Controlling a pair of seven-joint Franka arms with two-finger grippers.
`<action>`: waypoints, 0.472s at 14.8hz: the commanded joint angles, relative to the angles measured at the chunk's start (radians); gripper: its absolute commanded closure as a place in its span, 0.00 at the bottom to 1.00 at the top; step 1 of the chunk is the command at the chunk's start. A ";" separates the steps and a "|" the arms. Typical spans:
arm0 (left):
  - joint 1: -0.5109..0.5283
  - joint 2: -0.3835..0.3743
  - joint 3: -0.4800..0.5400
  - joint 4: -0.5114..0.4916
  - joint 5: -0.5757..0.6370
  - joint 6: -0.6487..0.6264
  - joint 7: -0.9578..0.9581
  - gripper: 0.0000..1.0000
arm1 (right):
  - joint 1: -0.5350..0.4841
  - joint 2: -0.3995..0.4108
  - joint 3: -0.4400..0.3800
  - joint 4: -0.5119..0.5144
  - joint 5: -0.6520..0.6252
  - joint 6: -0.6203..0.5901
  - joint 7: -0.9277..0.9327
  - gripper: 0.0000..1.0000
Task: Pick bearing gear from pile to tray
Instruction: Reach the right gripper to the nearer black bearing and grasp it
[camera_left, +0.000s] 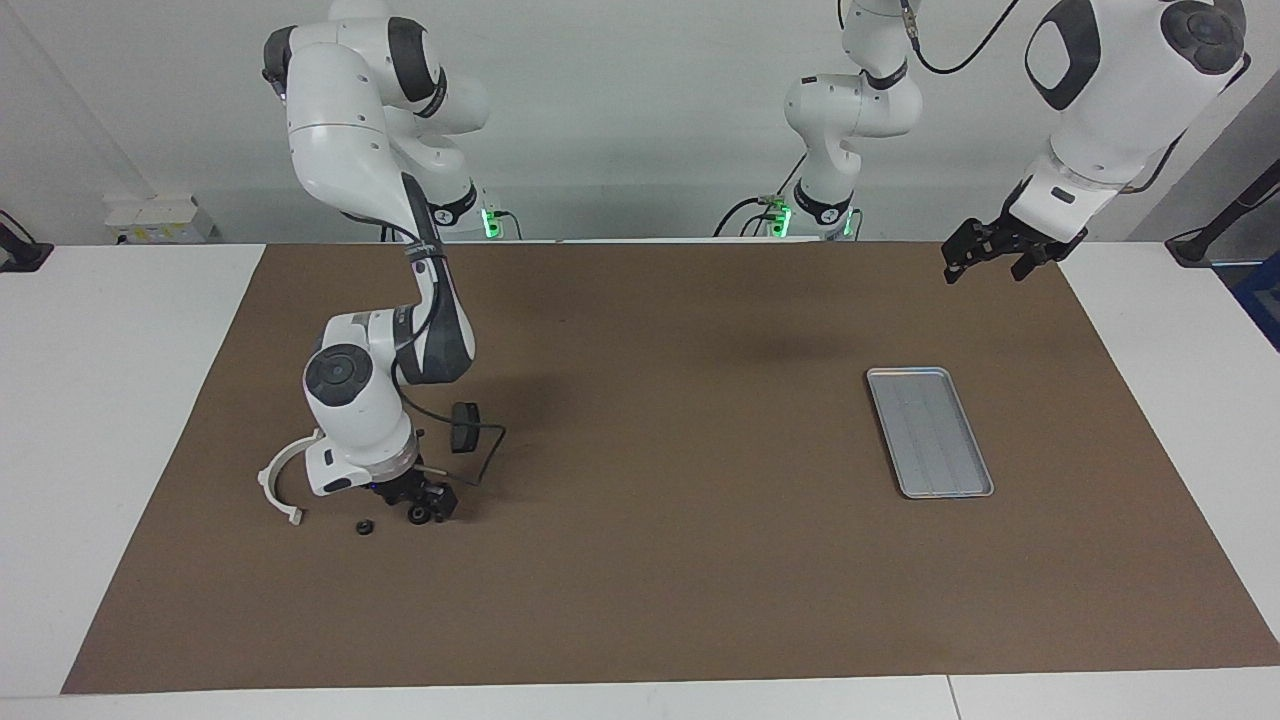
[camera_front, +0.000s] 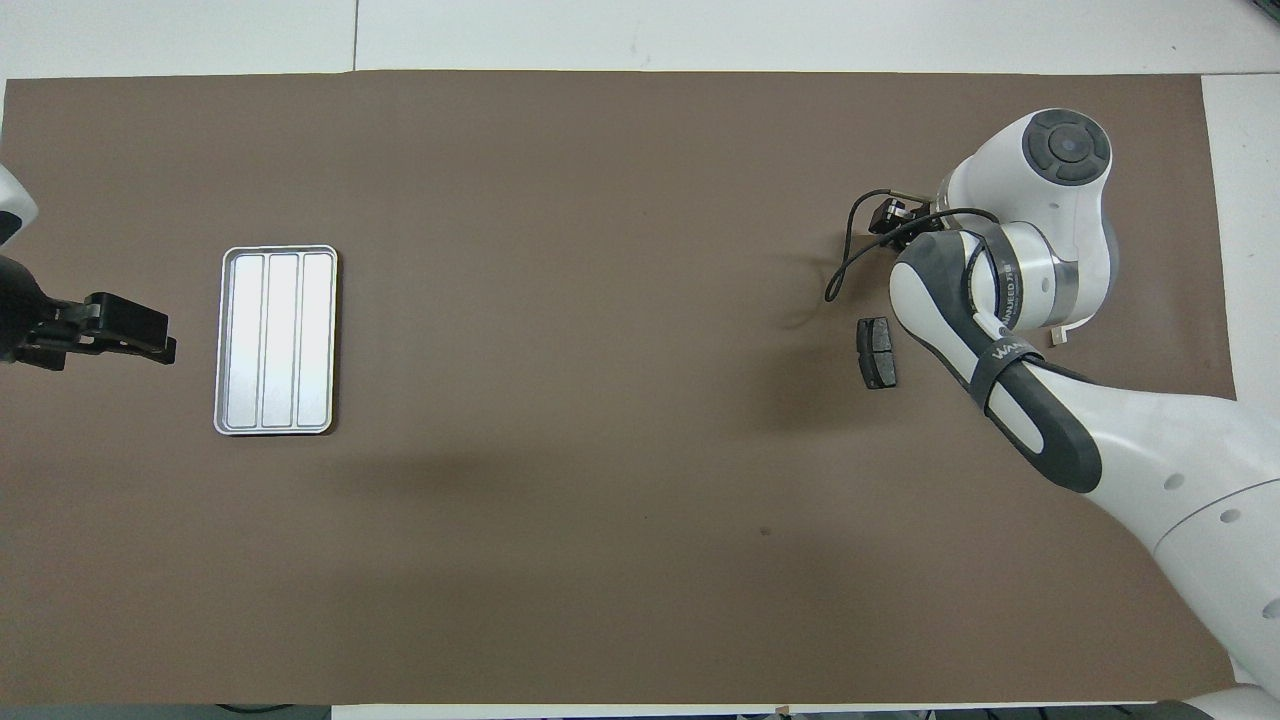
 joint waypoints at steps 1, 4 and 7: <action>-0.011 -0.030 0.009 -0.031 -0.009 0.012 0.003 0.00 | -0.011 0.005 0.007 -0.015 -0.021 -0.005 0.025 0.76; -0.011 -0.030 0.009 -0.033 -0.009 0.012 0.003 0.00 | -0.006 0.005 0.007 -0.009 -0.021 -0.011 0.024 1.00; -0.011 -0.030 0.009 -0.031 -0.009 0.012 0.003 0.00 | -0.003 -0.001 0.007 -0.002 -0.024 -0.021 0.015 1.00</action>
